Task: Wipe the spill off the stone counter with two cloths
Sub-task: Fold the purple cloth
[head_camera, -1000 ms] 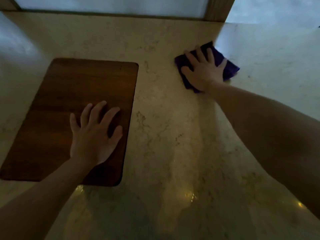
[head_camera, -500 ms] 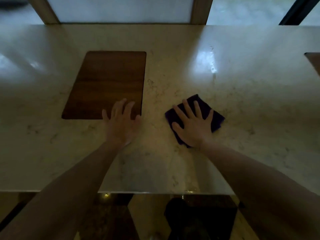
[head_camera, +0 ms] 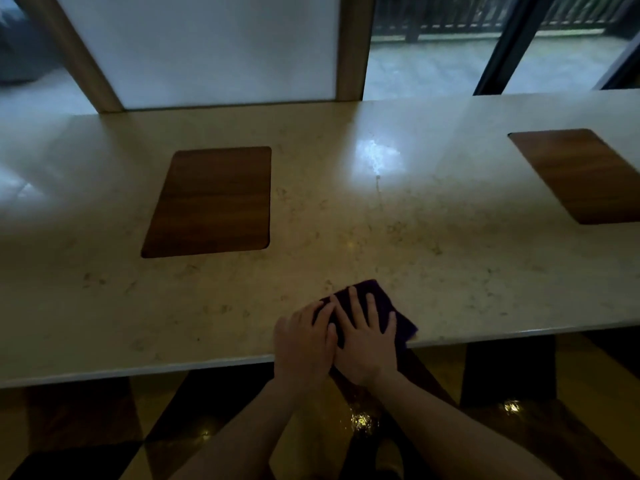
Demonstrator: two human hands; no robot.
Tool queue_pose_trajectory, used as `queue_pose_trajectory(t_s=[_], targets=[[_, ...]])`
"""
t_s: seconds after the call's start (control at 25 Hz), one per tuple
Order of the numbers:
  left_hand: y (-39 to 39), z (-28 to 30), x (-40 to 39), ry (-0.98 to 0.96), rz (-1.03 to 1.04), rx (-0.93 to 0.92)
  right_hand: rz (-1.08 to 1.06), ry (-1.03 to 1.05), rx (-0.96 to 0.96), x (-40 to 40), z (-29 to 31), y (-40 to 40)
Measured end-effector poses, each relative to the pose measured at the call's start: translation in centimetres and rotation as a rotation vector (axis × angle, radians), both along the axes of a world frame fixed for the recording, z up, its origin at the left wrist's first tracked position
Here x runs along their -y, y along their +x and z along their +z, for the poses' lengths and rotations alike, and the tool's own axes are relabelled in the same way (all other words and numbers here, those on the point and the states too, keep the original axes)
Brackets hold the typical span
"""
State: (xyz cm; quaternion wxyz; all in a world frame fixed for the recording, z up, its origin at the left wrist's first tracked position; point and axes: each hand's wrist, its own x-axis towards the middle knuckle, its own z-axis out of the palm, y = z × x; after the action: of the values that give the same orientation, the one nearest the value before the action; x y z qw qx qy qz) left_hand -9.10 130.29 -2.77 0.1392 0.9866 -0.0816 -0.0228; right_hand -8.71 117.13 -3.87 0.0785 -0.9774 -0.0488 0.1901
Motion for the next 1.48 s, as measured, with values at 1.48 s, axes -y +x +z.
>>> queue_pose_trajectory(t_s=[1.48], targets=[[-0.2,23.6,48.7,-0.827,-0.629,-0.033,-0.854,0.856,0.671,51.1,26.4,-15.2]])
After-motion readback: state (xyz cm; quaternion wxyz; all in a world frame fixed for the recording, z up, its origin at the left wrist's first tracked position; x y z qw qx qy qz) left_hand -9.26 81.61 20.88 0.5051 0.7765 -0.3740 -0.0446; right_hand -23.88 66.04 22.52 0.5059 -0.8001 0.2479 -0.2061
